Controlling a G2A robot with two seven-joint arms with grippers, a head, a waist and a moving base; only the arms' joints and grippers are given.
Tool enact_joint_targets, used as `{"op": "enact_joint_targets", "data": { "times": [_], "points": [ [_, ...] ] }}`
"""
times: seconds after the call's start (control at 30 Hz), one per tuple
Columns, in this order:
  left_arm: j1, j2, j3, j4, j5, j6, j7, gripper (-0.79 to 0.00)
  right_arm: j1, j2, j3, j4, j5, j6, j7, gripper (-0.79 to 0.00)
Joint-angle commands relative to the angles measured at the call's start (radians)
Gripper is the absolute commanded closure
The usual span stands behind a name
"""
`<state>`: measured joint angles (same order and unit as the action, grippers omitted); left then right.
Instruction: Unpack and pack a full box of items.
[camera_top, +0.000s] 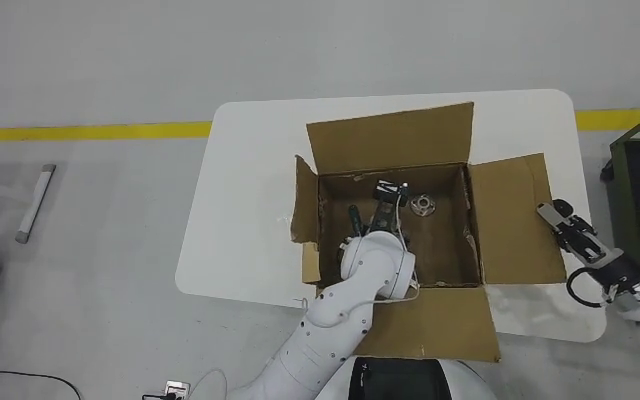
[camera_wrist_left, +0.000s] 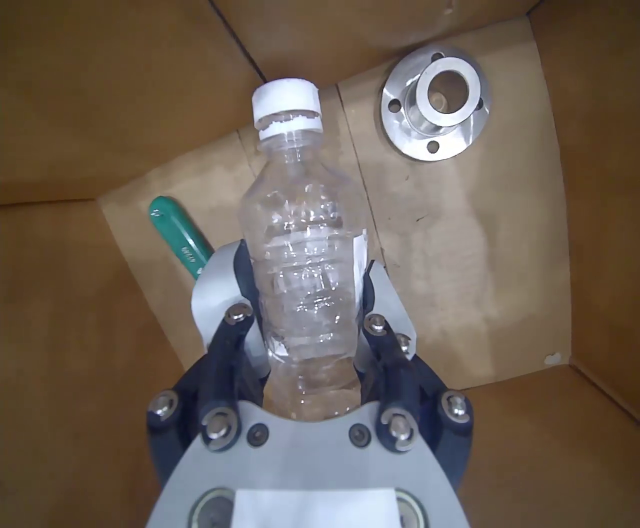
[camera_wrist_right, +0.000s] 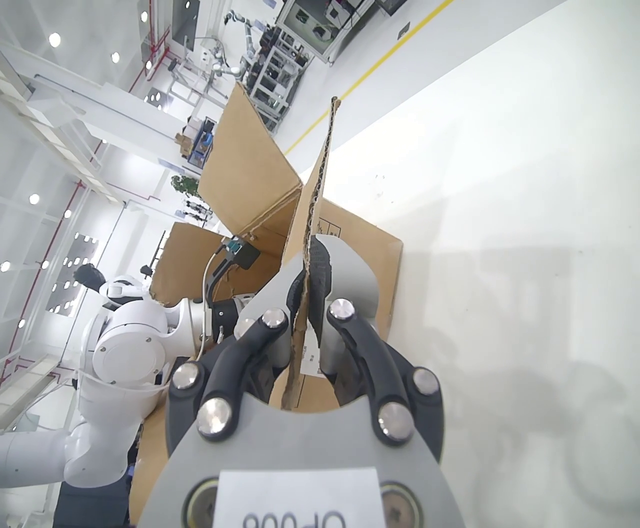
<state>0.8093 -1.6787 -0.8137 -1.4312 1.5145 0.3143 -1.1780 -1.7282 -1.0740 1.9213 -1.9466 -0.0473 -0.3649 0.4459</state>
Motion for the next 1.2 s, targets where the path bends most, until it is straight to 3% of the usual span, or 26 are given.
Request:
{"op": "enact_joint_targets", "data": {
  "times": [0.0, 0.5, 0.8, 1.17],
  "points": [
    [0.003, -0.002, -0.005, -0.027, 0.003, -0.005, 0.0, 0.0, 0.007, 0.001, 0.01, 0.004, 0.001, 0.002, -0.003, 0.0],
    [-0.011, -0.017, -0.041, -0.356, 0.028, -0.065, -0.032, 0.0, 0.008, 0.001, 0.091, 0.022, 0.013, 0.014, -0.023, 0.0],
    [-0.008, -0.009, -0.135, -0.518, 0.148, -0.12, -0.067, 0.0, -0.019, -0.002, 0.127, 0.021, 0.015, 0.018, -0.031, 0.0],
    [-0.009, 0.005, -0.305, -0.62, 0.325, -0.213, -0.081, 0.0, -0.036, -0.006, 0.129, 0.015, 0.013, 0.023, -0.03, 0.0]
  ]
}}
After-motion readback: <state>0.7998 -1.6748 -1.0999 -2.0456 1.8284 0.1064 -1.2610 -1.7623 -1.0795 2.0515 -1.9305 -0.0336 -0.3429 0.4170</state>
